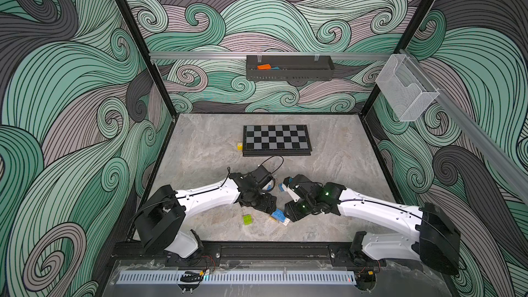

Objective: Assemble a giraffe with lego
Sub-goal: Assemble the lego brick with the lego brick.

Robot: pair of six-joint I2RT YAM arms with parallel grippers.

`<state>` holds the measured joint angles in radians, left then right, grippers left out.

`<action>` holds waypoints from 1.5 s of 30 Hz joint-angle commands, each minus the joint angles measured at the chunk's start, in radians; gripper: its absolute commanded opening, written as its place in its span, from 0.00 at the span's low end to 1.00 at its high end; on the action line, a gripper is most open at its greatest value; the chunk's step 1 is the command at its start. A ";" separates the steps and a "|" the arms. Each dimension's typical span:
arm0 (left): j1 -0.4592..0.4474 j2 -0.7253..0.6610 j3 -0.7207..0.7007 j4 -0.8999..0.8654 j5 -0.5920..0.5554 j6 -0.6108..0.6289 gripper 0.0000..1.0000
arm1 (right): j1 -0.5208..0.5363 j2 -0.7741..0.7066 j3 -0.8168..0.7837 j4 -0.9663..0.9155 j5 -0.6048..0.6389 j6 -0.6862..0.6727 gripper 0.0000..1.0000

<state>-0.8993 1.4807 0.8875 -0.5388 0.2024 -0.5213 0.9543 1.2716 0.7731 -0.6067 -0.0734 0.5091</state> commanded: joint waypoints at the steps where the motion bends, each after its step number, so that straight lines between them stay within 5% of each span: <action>1: -0.003 -0.006 -0.001 -0.013 0.003 0.014 0.85 | 0.006 0.007 -0.004 0.025 -0.006 0.012 0.54; 45: -0.003 -0.007 -0.072 -0.016 -0.016 -0.009 0.85 | 0.043 0.188 -0.027 -0.051 0.024 0.003 0.54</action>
<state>-0.8993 1.4677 0.8520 -0.5072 0.2070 -0.5278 0.9882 1.3922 0.7914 -0.5499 -0.1207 0.5274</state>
